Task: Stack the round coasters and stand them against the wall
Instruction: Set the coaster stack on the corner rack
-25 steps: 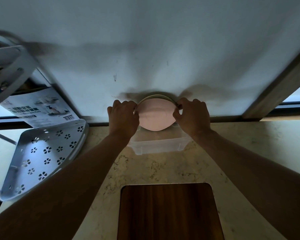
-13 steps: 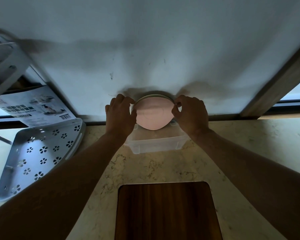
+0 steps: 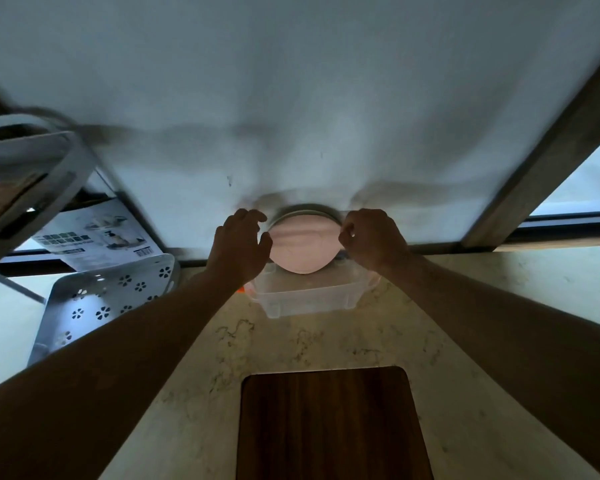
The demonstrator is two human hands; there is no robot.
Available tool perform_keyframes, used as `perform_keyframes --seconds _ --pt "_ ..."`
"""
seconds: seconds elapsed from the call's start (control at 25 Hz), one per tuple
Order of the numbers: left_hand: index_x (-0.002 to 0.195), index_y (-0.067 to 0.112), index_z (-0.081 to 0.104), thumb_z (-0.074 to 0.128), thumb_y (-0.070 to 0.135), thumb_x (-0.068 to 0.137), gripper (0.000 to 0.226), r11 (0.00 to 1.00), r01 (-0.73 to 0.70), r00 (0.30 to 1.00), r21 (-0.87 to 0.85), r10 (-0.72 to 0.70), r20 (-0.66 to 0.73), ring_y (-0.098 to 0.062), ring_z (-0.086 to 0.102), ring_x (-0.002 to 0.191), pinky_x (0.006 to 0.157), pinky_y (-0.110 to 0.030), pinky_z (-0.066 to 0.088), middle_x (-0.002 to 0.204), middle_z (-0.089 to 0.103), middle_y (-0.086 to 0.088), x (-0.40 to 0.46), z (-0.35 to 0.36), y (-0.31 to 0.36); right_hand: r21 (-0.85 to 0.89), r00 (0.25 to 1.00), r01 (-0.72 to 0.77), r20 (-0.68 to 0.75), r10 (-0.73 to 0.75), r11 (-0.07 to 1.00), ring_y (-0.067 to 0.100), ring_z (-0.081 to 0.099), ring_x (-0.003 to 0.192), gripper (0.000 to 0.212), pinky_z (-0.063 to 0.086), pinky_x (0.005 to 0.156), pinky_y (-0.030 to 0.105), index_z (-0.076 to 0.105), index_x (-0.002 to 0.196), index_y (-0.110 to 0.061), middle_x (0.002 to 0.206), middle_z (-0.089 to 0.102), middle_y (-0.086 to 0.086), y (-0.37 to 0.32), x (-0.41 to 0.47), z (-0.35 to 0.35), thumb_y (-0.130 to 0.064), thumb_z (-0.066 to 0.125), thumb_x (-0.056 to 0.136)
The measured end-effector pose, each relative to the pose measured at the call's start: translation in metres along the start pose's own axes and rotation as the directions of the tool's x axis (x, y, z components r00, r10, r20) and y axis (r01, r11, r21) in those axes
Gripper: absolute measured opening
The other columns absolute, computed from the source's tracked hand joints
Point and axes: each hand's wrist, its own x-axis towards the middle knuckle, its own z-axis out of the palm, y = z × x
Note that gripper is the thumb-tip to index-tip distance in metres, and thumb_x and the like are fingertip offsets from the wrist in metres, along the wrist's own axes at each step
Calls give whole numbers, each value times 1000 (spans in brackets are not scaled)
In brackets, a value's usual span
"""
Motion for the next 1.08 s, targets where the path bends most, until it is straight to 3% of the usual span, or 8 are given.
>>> perform_keyframes --seconds 0.12,0.28,0.4,0.6,0.68,0.76,0.92,1.08 --pt "118 7 60 62 15 88 31 1000 -20 1000 -9 20 19 -33 64 91 87 -48 51 109 63 -14 -17 -26 8 48 999 25 41 -27 999 28 65 88 14 51 82 38 74 89 -10 93 72 10 -17 -13 -17 -14 61 85" --pt "124 10 56 58 18 90 35 999 46 999 2 -46 5 -30 62 103 91 -46 50 119 60 -13 -49 -72 12 183 992 104 52 -115 978 17 63 84 13 44 75 23 73 93 -15 96 73 4 -62 -37 -27 -15 65 83" --pt "125 13 56 56 21 92 35 996 93 994 14 -92 -54 -28 60 107 89 -39 49 122 60 -10 -74 -121 11 237 971 191 97 -219 952 17 64 89 12 50 80 29 72 93 -18 97 73 2 -115 -55 -33 -20 64 84" --pt "123 15 58 55 22 92 32 996 19 995 84 -10 -97 -25 58 110 91 -43 51 125 59 -7 -116 -209 14 360 965 174 124 -232 917 11 63 85 20 44 71 21 71 99 -19 100 73 -1 -204 -80 -44 -20 62 81" --pt "113 11 63 56 20 91 25 991 -16 990 135 34 -136 -27 62 100 82 -42 54 116 63 -10 -135 -245 9 398 965 170 120 -234 902 8 61 83 19 40 65 13 72 99 -18 101 74 -1 -238 -87 -50 -21 63 83" --pt "98 8 67 55 20 90 18 985 -35 980 170 66 -185 -26 64 83 69 -39 55 101 66 -11 -154 -276 1 394 962 187 114 -249 900 10 64 88 17 40 68 16 73 96 -16 102 75 0 -271 -92 -53 -23 62 84" --pt "90 12 67 50 33 86 27 942 -34 964 335 120 -239 -24 59 77 68 -36 52 88 68 -8 -183 -316 -27 485 965 71 188 -184 872 18 68 75 31 53 71 30 72 83 -12 87 75 6 -326 -99 -50 -38 57 92" --pt "116 9 61 67 35 81 44 932 46 974 360 39 -225 -32 55 107 88 -44 49 116 62 -13 -192 -327 -58 703 957 -242 288 44 669 16 72 56 49 62 59 32 66 77 -12 69 74 4 -371 -96 -46 -59 61 88"
